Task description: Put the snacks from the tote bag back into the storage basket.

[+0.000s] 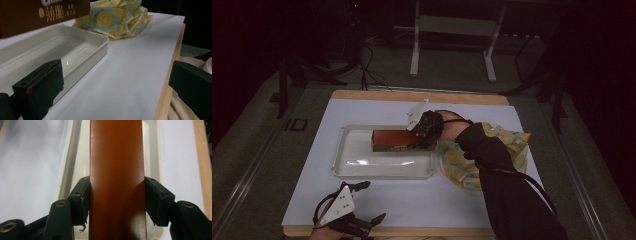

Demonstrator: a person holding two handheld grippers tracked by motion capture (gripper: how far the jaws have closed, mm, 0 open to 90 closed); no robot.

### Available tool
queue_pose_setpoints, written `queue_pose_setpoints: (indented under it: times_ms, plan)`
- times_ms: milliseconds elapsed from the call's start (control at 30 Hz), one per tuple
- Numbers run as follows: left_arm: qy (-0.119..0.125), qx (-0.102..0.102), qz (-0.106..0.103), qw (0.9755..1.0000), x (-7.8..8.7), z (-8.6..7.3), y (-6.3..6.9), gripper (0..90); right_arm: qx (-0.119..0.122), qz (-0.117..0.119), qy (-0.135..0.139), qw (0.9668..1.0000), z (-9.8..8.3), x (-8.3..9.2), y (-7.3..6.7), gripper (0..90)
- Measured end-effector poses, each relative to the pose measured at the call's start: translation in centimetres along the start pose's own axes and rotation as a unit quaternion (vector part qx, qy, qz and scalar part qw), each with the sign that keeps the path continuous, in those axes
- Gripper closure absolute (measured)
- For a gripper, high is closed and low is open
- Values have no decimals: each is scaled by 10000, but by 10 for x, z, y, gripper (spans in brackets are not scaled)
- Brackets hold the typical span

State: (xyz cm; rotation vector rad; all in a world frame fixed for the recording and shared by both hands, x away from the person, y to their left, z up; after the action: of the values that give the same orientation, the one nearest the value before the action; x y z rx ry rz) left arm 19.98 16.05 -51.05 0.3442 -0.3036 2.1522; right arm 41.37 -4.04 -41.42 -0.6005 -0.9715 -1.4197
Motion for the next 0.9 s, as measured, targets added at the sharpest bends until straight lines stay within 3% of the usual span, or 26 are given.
queue_pose_setpoints:
  times_ms: [500, 900]
  plan:
    - [-13, -4, -22, 10000, 0, 0, 0, 0, -57, 251, -227, 9994, -12, -47, -8, 432]
    - [-5, -9, -44, 10000, 0, 0, 0, 0, -136, 221, -423, 9988, -21, -66, -7, 431]
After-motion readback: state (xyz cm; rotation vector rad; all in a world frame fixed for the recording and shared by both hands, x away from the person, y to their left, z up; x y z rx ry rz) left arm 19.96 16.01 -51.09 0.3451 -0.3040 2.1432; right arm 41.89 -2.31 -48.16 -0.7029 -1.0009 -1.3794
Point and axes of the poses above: each handheld gripper's, and its own axes: x roughly backward along the jaws, z roughly out of its top, y roughly to its right, the point moved 3 cm from there along -x, roughly forward along the jaws, and after that the axes turned 2 degrees about -x, right-handed, at the moved point
